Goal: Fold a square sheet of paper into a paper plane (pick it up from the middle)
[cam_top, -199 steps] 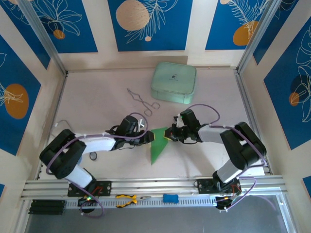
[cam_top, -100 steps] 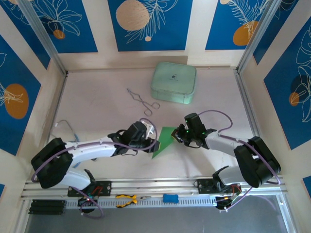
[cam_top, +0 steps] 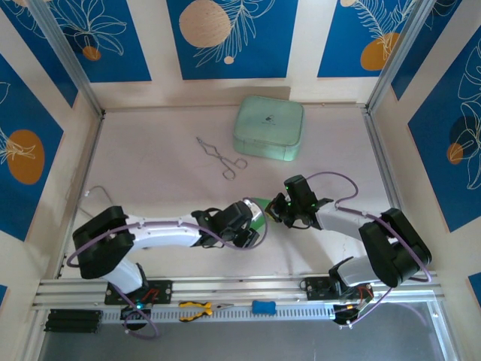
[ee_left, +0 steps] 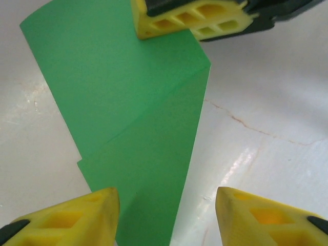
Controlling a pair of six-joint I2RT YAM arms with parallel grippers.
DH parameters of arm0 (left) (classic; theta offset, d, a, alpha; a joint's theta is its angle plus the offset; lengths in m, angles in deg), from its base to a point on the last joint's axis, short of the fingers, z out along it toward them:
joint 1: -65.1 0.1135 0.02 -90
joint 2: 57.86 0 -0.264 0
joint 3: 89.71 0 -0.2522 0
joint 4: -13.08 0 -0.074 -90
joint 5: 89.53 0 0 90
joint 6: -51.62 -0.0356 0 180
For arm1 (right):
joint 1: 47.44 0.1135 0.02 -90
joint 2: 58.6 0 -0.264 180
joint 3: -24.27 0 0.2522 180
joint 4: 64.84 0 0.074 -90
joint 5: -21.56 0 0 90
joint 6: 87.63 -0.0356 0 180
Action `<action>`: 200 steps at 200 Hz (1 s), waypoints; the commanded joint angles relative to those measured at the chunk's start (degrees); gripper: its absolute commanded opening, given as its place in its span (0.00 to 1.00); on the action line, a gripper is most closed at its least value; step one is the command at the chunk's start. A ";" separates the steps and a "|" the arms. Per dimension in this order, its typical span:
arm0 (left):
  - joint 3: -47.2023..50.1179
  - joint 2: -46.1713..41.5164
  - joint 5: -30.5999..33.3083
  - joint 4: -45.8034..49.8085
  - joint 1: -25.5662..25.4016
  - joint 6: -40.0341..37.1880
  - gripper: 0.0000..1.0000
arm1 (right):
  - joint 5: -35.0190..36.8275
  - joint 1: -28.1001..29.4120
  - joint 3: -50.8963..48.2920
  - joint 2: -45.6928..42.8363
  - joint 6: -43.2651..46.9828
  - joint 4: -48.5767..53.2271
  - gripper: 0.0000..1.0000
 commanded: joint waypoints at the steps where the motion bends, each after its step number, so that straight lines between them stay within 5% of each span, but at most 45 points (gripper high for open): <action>1: -2.55 1.87 3.93 2.96 -1.28 -2.93 0.51 | -1.63 -0.25 1.57 -0.04 0.34 1.61 0.06; 118: -4.70 5.85 11.53 6.18 -4.64 -2.01 0.37 | -2.90 -0.76 2.19 -0.97 0.45 2.11 0.08; 200: -4.02 5.96 10.23 5.49 -5.00 -1.44 0.21 | -2.76 -0.84 2.20 -0.91 0.51 2.39 0.08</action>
